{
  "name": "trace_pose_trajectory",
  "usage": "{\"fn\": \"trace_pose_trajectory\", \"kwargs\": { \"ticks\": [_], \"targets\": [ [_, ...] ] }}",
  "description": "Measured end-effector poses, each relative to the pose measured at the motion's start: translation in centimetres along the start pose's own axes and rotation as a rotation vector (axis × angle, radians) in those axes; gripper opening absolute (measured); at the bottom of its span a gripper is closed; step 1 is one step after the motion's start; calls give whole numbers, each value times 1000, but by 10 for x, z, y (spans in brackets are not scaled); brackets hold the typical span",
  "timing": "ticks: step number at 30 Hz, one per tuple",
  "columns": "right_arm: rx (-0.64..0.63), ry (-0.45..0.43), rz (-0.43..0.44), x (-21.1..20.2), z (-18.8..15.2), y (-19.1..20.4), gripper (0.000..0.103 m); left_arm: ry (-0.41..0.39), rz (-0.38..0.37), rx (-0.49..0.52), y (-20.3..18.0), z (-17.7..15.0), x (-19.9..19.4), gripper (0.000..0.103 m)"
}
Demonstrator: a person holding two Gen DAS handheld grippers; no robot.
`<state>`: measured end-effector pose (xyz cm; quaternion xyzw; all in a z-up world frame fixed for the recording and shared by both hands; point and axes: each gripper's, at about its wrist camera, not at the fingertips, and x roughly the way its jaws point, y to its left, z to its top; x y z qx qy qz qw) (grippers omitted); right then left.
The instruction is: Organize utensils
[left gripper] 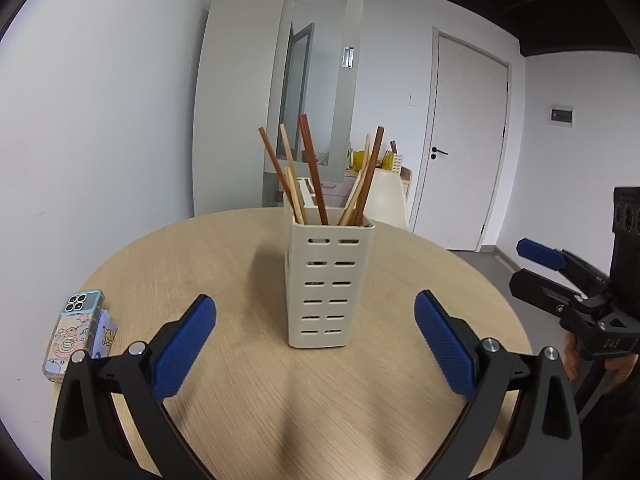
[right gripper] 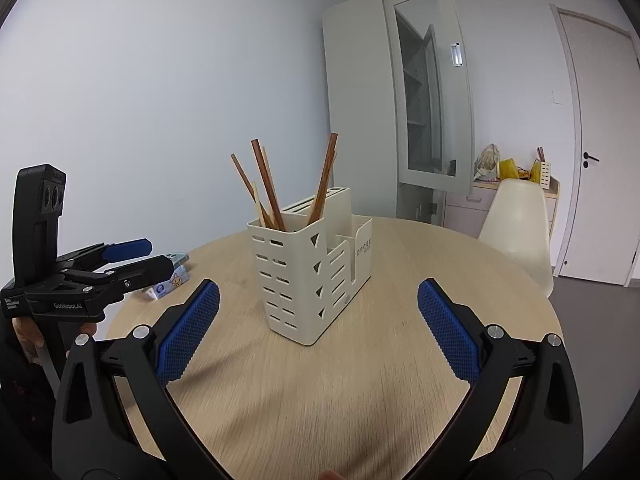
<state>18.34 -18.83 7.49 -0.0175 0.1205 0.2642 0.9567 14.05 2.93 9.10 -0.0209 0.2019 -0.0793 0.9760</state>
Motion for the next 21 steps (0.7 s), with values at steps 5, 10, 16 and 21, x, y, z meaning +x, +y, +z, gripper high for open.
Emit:
{"fn": "trace_pose_trajectory", "kwargs": {
  "ticks": [5, 10, 16, 21],
  "targets": [
    [-10, 8, 13, 3, -3, 4, 95, 9, -10, 12, -1, -3, 3, 98],
    [2, 8, 17, 5, -4, 5, 95, 4, -9, 15, 4, -4, 4, 98],
    [19, 29, 20, 10, -6, 6, 95, -5, -13, 16, 8, -3, 1, 98],
    [20, 24, 19, 9, -6, 8, 95, -9, -14, 12, 9, -3, -2, 98]
  ]
}}
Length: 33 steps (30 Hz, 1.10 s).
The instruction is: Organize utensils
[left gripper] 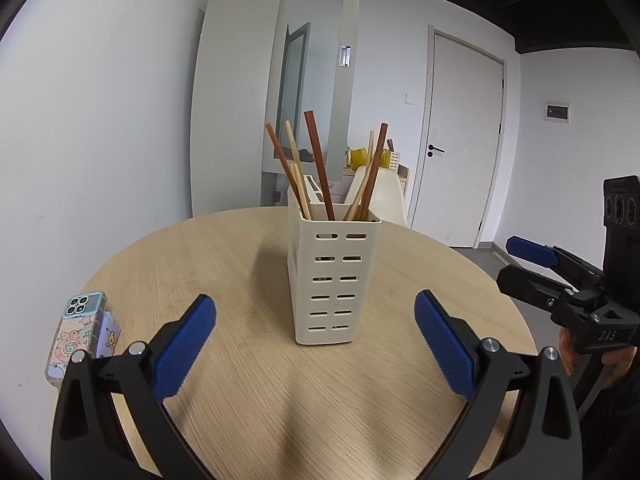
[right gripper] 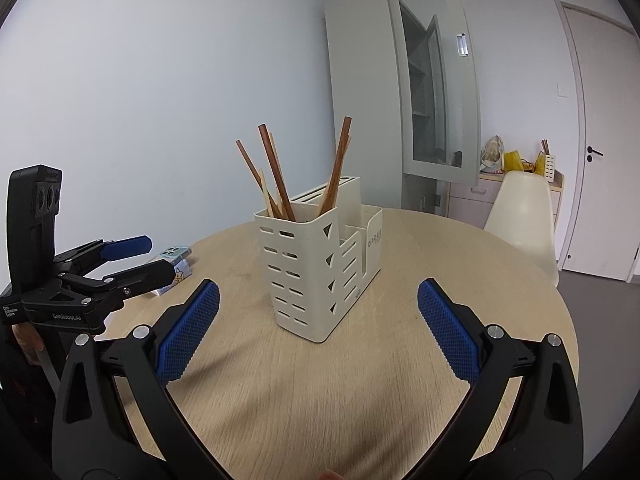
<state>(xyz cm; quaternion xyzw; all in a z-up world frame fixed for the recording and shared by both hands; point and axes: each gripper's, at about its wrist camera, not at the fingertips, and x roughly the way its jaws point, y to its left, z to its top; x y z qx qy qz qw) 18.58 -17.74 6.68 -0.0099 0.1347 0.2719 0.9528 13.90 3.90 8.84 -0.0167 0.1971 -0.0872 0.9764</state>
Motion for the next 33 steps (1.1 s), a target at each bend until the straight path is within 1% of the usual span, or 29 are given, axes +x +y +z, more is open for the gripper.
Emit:
{"fn": "trace_pose_trajectory", "kwargs": {
  "ticks": [6, 9, 18, 33],
  "targets": [
    [-9, -1, -8, -3, 1, 0, 95, 7, 1, 1, -3, 0, 2, 98],
    [-7, -13, -7, -6, 1, 0, 95, 15, 19, 11, -5, -2, 3, 98],
    [-12, -17, -10, -11, 2, 0, 95, 19, 30, 8, -7, -1, 2, 98],
    [-2, -15, -12, -8, 0, 0, 95, 26, 25, 9, -4, 0, 4, 98]
  ]
}}
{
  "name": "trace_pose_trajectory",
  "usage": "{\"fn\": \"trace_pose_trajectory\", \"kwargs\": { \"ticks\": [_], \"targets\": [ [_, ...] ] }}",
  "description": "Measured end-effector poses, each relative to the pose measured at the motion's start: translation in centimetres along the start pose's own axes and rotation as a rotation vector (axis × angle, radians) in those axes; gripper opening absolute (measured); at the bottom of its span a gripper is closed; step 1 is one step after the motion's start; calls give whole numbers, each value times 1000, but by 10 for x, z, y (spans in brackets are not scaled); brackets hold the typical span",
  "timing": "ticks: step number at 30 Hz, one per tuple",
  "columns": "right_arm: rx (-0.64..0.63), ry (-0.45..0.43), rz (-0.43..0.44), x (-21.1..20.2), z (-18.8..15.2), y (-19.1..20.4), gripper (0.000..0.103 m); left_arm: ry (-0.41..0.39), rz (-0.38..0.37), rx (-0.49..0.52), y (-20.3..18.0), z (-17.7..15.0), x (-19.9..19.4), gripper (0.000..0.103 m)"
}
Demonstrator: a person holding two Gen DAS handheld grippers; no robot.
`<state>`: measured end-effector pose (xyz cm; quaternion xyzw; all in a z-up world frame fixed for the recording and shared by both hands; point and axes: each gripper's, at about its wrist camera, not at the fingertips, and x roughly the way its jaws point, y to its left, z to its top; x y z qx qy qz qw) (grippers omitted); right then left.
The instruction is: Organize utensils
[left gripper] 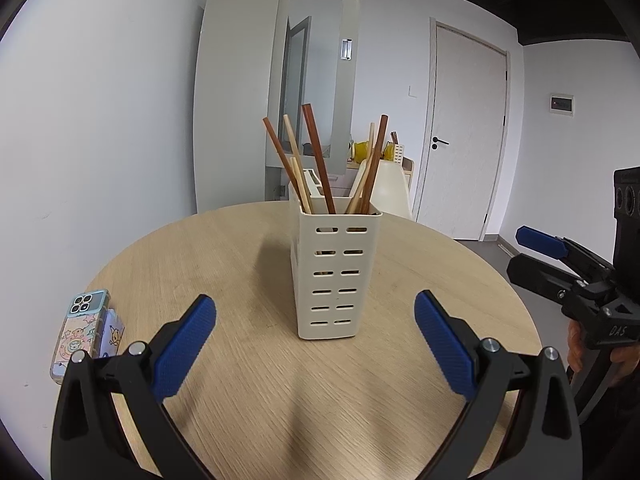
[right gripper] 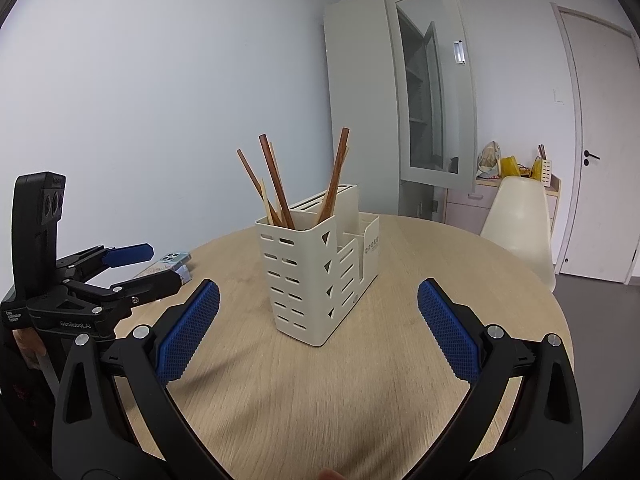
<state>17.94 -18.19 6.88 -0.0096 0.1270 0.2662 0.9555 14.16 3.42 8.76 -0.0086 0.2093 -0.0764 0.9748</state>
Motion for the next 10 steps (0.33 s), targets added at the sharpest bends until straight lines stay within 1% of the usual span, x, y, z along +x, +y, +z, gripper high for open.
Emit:
{"fn": "trace_pose_trajectory", "kwargs": {
  "ticks": [10],
  "targets": [
    [-10, 14, -7, 3, -1, 3, 95, -8, -1, -8, 2, -1, -1, 98]
  ]
}}
